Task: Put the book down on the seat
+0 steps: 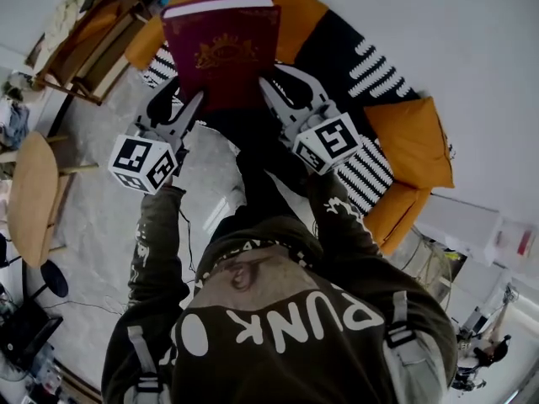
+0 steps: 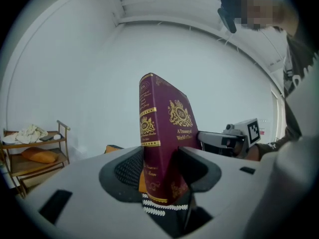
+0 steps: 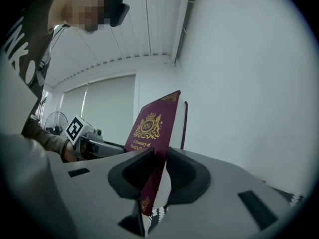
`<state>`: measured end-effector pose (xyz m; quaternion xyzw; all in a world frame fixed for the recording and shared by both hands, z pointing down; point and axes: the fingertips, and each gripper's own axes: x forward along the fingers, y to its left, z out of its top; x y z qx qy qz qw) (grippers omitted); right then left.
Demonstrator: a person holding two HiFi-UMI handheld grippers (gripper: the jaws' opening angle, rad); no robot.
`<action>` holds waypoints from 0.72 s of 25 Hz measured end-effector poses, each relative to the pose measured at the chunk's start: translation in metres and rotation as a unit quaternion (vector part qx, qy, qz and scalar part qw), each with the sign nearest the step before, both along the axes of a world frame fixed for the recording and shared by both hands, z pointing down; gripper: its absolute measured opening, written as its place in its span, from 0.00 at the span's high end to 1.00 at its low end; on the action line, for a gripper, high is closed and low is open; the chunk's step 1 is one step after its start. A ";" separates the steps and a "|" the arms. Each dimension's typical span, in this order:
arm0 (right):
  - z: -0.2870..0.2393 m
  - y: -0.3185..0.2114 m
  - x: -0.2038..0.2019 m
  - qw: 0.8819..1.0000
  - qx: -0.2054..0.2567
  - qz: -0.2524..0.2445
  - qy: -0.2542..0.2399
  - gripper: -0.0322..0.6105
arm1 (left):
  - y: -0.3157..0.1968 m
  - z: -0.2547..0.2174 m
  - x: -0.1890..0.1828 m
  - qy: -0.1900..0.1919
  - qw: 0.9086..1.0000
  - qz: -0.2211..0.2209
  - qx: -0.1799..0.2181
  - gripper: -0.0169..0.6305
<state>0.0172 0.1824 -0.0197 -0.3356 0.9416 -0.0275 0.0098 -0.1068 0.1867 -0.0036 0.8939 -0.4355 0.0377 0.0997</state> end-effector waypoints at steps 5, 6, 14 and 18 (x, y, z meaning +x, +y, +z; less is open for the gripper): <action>0.073 -0.084 -0.005 0.999 -0.046 -0.003 0.011 0.82 | -0.084 0.075 -0.004 -0.002 0.999 0.001 -0.051 0.66; 0.089 -0.099 -0.006 0.998 -0.060 -0.004 0.013 0.82 | -0.098 0.090 -0.005 -0.002 0.998 -0.001 -0.064 0.66; 0.250 -0.207 -0.017 0.986 -0.160 -0.007 0.038 0.83 | -0.203 0.250 -0.015 -0.003 0.989 -0.006 -0.150 0.66; 0.348 -0.233 -0.013 0.977 -0.209 -0.003 0.049 0.83 | -0.225 0.347 -0.011 -0.004 0.980 -0.007 -0.198 0.66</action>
